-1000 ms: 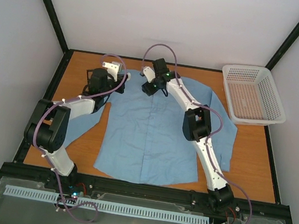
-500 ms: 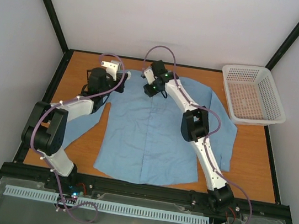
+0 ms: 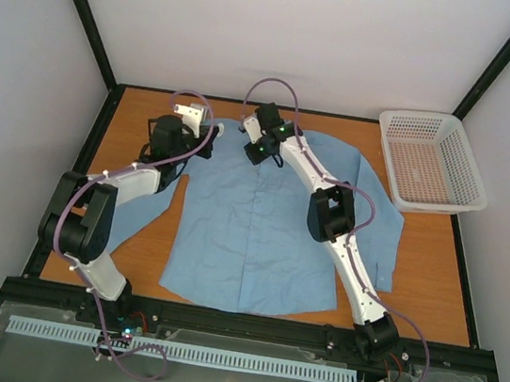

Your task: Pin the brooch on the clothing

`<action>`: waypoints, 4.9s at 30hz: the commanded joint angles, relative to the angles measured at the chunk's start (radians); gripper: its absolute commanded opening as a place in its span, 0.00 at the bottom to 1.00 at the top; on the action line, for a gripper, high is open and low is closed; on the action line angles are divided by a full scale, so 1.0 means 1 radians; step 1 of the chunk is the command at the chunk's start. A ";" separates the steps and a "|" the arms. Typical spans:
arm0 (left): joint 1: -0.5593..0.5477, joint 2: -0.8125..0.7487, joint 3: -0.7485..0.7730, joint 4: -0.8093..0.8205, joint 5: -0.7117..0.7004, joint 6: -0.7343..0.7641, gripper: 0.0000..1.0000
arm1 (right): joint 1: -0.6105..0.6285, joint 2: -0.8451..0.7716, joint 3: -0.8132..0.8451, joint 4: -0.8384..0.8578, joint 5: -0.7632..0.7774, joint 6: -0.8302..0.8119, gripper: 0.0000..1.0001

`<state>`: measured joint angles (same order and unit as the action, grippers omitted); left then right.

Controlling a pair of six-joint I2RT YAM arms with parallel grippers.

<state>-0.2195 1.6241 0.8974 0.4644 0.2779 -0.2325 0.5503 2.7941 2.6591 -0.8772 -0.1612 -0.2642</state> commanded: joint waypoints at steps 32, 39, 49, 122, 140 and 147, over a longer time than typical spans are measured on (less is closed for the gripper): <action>0.009 0.411 0.362 -0.207 0.090 0.347 0.01 | -0.059 -0.203 -0.241 0.145 -0.251 0.062 0.03; 0.004 0.424 0.339 -0.182 0.033 0.440 0.01 | -0.075 -0.195 -0.241 0.157 -0.298 0.082 0.03; -0.052 0.461 0.368 -0.192 -0.036 0.539 0.01 | -0.078 -0.189 -0.241 0.162 -0.340 0.079 0.03; 0.057 0.343 0.173 0.089 0.132 0.949 0.01 | -0.094 -0.201 -0.279 0.233 -0.453 -0.414 0.06; 0.155 0.240 0.129 0.074 0.168 0.783 0.01 | -0.044 -0.008 -0.051 0.135 -0.323 -0.534 1.00; 0.155 0.215 0.126 0.084 0.180 0.781 0.01 | -0.042 0.012 -0.070 0.056 -0.282 -0.516 0.82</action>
<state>-0.0635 1.8702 1.0195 0.5247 0.4248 0.5644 0.5106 2.7728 2.5690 -0.7383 -0.4755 -0.7990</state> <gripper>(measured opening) 0.035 0.883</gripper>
